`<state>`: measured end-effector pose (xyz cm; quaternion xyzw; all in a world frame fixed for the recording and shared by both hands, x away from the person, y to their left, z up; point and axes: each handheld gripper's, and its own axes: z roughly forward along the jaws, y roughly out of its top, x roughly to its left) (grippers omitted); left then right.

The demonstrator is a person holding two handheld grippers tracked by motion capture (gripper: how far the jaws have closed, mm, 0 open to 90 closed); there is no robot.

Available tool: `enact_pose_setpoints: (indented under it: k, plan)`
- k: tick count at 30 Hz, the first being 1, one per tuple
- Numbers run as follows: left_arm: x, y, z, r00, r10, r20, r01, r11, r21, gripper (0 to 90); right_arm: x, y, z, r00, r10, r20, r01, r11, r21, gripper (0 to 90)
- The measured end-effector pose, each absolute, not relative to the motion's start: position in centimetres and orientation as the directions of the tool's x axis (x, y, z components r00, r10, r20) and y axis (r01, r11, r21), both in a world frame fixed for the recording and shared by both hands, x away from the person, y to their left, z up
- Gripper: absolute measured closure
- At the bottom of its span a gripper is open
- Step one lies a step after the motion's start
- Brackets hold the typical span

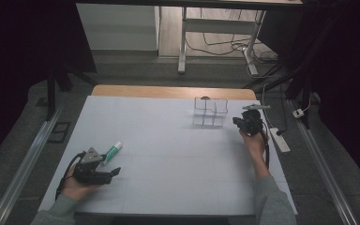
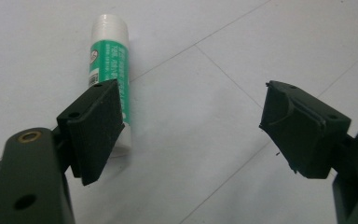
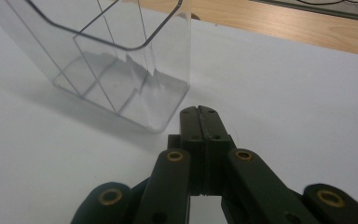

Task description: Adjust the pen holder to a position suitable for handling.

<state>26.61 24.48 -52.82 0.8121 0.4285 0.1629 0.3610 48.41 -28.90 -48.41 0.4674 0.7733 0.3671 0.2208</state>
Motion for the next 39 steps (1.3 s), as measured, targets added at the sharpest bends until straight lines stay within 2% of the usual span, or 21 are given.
enact_pose_setpoints:
  k: [10, 20, 39]
  plan:
    - [26.3, 24.9, -53.0, 0.570, 0.820, -0.053, 0.589, -0.362, 0.723, 20.6, 50.7, -27.5, -49.5, -0.486, 0.874, -0.001, 0.565, 0.316, 0.763, 89.2]
    - [26.3, 24.8, -53.0, 0.574, 0.817, -0.054, 0.584, -0.362, 0.727, 20.8, 51.1, -27.2, -49.5, -0.510, 0.860, 0.024, 0.533, 0.294, 0.793, 89.1]
    - [26.3, 24.7, -53.3, 0.575, 0.816, -0.056, 0.589, -0.366, 0.720, 20.7, 51.7, -27.1, -49.7, -0.502, 0.864, 0.040, 0.543, 0.279, 0.792, 89.1]
